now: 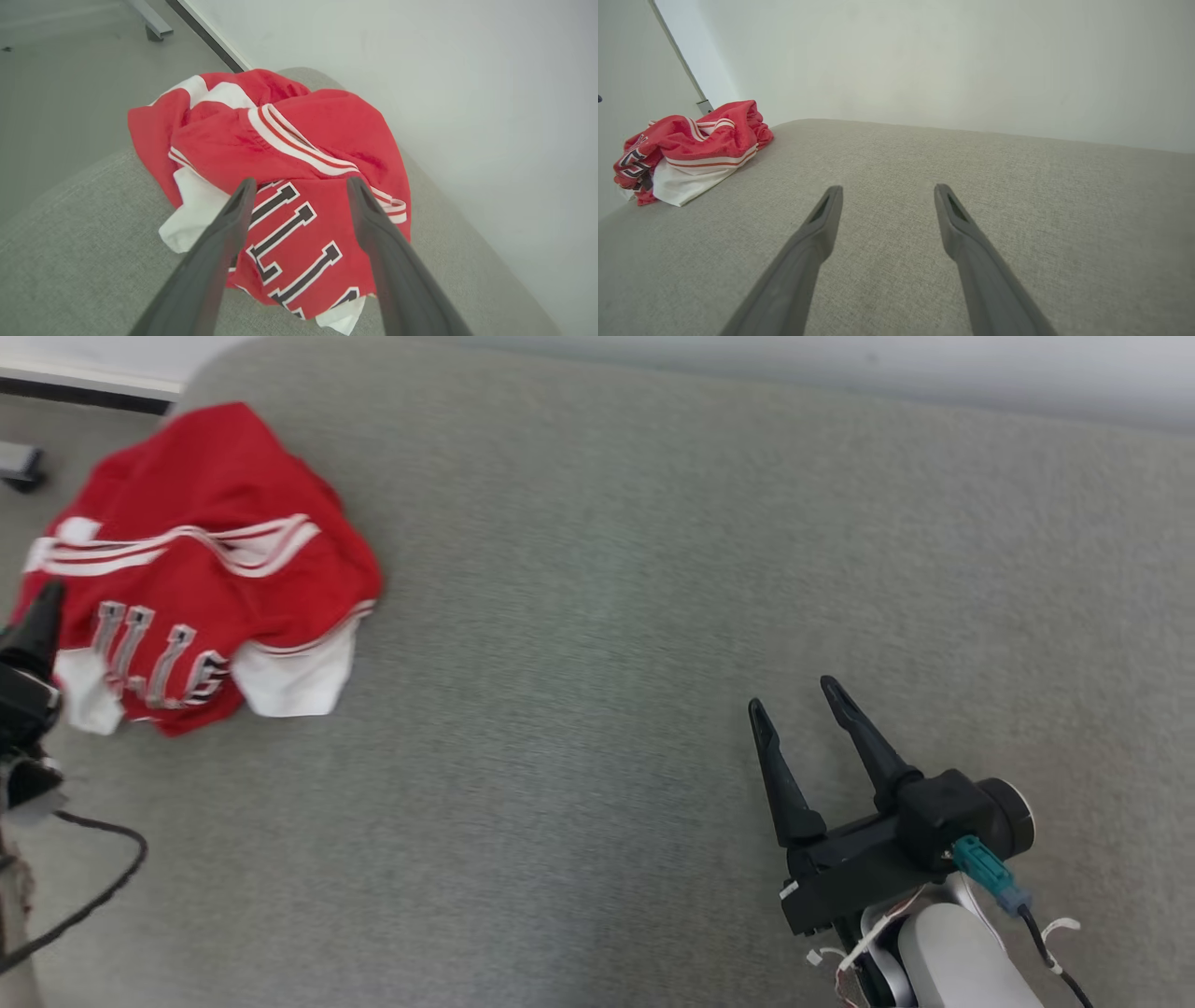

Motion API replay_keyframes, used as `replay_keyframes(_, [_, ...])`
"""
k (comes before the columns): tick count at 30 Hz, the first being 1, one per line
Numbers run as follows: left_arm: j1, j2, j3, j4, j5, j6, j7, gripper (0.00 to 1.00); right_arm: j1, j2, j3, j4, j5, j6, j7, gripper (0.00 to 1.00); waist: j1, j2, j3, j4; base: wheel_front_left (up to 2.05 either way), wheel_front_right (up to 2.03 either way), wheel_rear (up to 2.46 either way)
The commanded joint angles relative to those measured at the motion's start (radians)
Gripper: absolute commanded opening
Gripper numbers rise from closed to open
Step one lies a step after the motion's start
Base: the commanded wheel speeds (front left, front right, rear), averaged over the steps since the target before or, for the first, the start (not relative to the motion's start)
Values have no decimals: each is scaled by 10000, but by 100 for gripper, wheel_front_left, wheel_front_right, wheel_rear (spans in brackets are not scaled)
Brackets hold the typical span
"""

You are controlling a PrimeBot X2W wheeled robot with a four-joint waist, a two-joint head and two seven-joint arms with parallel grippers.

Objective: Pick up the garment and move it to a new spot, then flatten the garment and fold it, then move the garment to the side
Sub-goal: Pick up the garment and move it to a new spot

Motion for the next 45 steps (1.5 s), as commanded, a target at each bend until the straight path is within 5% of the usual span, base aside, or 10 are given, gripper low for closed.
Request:
replay_keyframes(1, [-126, 135, 97, -172, -145, 206, 353, 100, -161, -22, 40, -30, 123, -21, -92, 100, -3, -1, 1542, -1598, 0, 0, 0])
replay_keyframes(9, [236, 935, 557, -1428, -490, 1646, 2324, 100, -357, -14, 134, 105, 384, -21, -265, 100, -3, -1, 1894, -2250, 0, 0, 0])
replay_keyframes(17, [910, 1471, 190, -1852, 166, 2395, 3076, 100, -456, -26, 246, 329, 641, -21, -328, 100, -3, -1, 1877, -2560, 0, 0, 0])
replay_keyframes(18, [984, 1500, 127, -1906, 271, 2457, 3113, 81, -459, -30, 254, 363, 665, -21, -320, 100, -3, -1, 1833, -2574, 0, 0, 0])
replay_keyframes(19, [1069, 1521, 54, -1968, 359, 2485, 3126, 49, -449, -33, 261, 403, 676, -21, -322, 100, -3, -1, 1780, -2581, 0, 0, 0])
replay_keyframes(20, [1117, 1535, 19, -2027, 416, 2476, 3114, 0, -447, -37, 259, 435, 684, -21, -326, 100, -3, -1, 1728, -2579, 0, 0, 0])
replay_keyframes(38, [560, 1974, -265, -3140, 467, 1761, 2807, 0, 203, -23, 146, 494, 1071, -21, -350, 100, -3, -1, -205, -1786, 0, 0, 0])
replay_keyframes(45, [-479, 1354, -1110, -4145, 521, 1396, 2560, 0, 686, -22, 130, 585, 1342, -21, -350, 100, -3, -1, -1280, -1863, 0, 0, 0])
